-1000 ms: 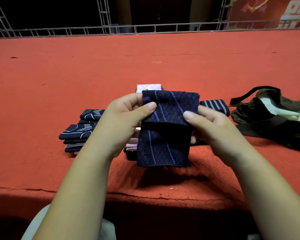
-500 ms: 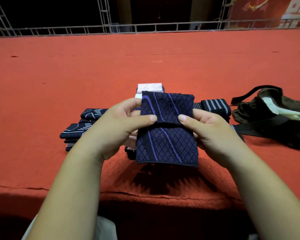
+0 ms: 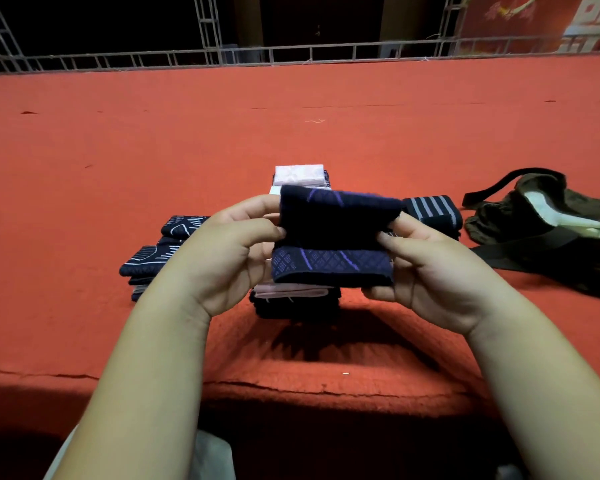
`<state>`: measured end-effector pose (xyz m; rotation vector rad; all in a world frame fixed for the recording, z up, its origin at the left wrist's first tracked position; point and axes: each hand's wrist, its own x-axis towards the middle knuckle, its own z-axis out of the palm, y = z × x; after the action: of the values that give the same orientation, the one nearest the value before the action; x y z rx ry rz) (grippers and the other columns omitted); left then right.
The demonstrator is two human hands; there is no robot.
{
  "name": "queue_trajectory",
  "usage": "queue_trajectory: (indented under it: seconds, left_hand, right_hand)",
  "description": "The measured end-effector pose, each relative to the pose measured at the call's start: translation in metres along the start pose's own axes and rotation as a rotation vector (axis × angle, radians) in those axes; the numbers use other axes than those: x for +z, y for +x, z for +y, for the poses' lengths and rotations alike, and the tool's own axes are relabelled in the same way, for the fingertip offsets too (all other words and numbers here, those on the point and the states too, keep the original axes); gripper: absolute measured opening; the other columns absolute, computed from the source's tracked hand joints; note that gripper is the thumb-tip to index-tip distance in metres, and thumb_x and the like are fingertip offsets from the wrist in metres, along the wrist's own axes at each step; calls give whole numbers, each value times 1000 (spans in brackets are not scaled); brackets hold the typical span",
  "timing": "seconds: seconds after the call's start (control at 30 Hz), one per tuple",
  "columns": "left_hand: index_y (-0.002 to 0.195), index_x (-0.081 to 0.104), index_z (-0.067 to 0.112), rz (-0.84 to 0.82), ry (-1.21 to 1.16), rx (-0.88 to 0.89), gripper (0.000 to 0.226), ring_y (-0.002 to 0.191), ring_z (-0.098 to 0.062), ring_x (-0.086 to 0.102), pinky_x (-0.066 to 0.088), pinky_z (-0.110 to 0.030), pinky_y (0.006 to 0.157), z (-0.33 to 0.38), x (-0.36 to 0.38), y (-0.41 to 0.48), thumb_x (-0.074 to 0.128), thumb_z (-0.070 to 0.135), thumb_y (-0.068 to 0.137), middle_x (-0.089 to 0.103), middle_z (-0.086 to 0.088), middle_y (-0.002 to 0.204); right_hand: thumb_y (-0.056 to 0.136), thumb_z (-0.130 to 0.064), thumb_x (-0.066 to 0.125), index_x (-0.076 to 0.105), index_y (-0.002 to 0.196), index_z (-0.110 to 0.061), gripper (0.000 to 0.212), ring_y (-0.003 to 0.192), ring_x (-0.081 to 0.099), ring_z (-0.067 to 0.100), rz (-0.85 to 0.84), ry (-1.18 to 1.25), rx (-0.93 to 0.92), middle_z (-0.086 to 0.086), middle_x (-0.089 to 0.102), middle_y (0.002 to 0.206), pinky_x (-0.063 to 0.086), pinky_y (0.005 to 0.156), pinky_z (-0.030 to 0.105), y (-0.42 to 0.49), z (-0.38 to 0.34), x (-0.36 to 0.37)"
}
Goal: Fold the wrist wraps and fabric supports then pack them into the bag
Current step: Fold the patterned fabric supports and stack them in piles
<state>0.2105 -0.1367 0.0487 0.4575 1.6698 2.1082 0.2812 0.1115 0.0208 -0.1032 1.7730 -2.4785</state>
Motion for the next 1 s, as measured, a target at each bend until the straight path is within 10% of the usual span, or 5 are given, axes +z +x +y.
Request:
queue_trajectory:
  seconds: [0.17, 0.33, 0.47, 0.7, 1.0]
  left_hand:
    - [118, 74, -2, 120, -111, -19, 41, 100, -33, 70, 61, -36, 93, 4, 7, 4, 39, -2, 97, 76, -24, 115]
    - [118, 73, -2, 8, -64, -13, 24, 96, -20, 77, 61, -25, 81, 1, 16, 0, 58, 11, 105, 79, -18, 113]
    - [130, 67, -4, -47, 45, 7, 31, 116, -28, 74, 60, -35, 100, -5, 17, -1, 63, -5, 99, 76, -17, 125]
    - [124, 69, 3, 68, 140, 72, 28, 96, -25, 79, 65, -28, 73, -1, 17, -2, 67, -5, 98, 80, -15, 116]
    - [131, 56, 23, 373, 452, 168, 49, 88, -17, 81, 62, -41, 82, 2, -2, 3, 85, 22, 91, 81, 5, 104]
  right_hand:
    - [100, -15, 34, 81, 114, -13, 49, 88, 72, 29, -7, 119, -27, 19, 73, 118, 59, 72, 41, 0, -5, 1]
    - [101, -5, 58, 78, 113, -18, 26, 90, 71, 24, 151, -35, -163, 11, 75, 114, 56, 67, 35, 5, 2, 5]
    - [101, 3, 61, 78, 118, -25, 38, 108, 70, 27, 202, -185, -279, 6, 77, 117, 50, 83, 41, 5, 6, 7]
    - [102, -6, 68, 80, 122, -32, 35, 112, 75, 25, 186, -410, -299, 1, 81, 114, 56, 95, 32, 1, 7, 16]
    - [97, -15, 77, 82, 102, -29, 16, 76, 64, 4, 408, -555, -385, -19, 75, 83, 48, 69, 16, 15, 17, 40]
